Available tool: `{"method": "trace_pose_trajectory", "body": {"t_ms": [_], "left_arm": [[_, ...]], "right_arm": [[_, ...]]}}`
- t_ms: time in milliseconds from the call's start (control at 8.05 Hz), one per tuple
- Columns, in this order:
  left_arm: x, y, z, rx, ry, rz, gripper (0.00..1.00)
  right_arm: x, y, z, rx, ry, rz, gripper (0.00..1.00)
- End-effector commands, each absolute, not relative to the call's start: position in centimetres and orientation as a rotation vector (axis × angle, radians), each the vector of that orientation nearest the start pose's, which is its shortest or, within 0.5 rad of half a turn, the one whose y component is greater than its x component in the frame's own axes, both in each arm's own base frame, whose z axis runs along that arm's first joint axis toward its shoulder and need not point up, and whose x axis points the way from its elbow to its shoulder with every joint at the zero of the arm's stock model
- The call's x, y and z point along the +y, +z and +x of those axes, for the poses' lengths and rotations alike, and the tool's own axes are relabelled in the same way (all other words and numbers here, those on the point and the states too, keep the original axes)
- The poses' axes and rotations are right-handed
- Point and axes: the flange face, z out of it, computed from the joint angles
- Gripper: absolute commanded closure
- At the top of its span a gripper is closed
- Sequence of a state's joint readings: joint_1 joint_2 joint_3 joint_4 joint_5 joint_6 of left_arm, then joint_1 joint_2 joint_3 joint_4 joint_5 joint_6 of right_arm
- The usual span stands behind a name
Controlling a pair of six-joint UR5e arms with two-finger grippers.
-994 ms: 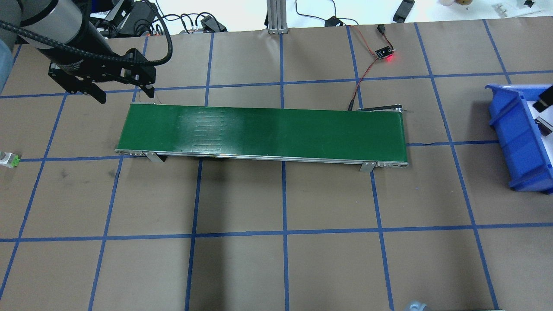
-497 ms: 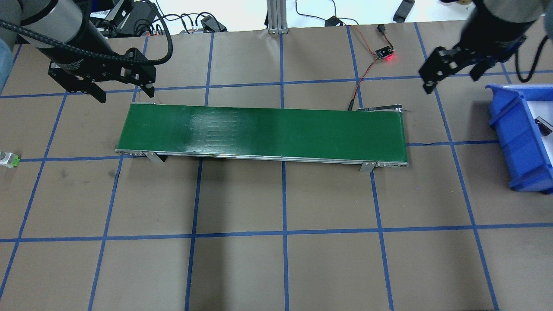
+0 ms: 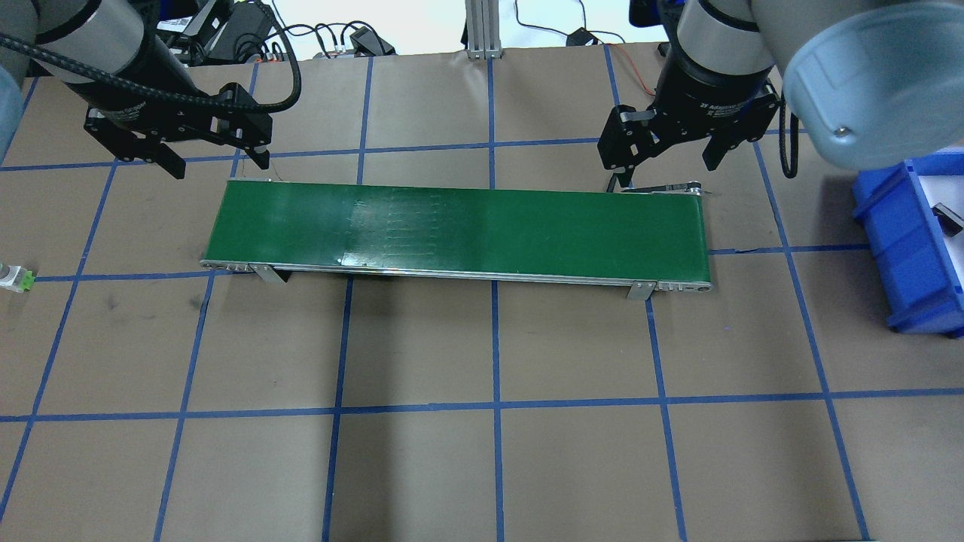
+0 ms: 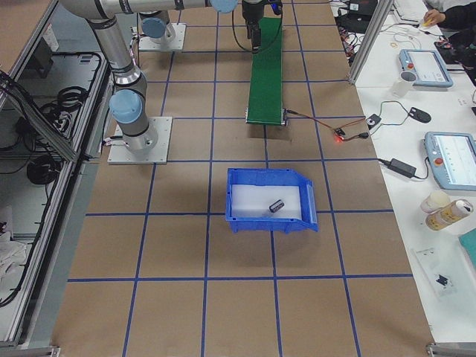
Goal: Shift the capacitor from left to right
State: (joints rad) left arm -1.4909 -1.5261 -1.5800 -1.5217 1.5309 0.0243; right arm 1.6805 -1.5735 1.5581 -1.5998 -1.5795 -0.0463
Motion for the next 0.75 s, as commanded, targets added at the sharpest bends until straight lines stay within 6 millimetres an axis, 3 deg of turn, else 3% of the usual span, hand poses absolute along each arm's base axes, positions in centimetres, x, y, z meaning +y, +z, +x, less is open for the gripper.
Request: {"method": "trace_pose_trajectory", "body": {"t_ms": [0,621], "left_arm": [[-49.02,51.01,-9.85,3.173,-0.137,-0.085,0.00],[-49.01,50.94,-9.87,3.175,-0.135,-0.090,0.00]], "right_arm": [[-47.39,50.03,19.12,3.128,-0.098,-0.248,0.00],[-48.07,50.70,18.98,3.128,-0.196,-0.254,0.00]]}}
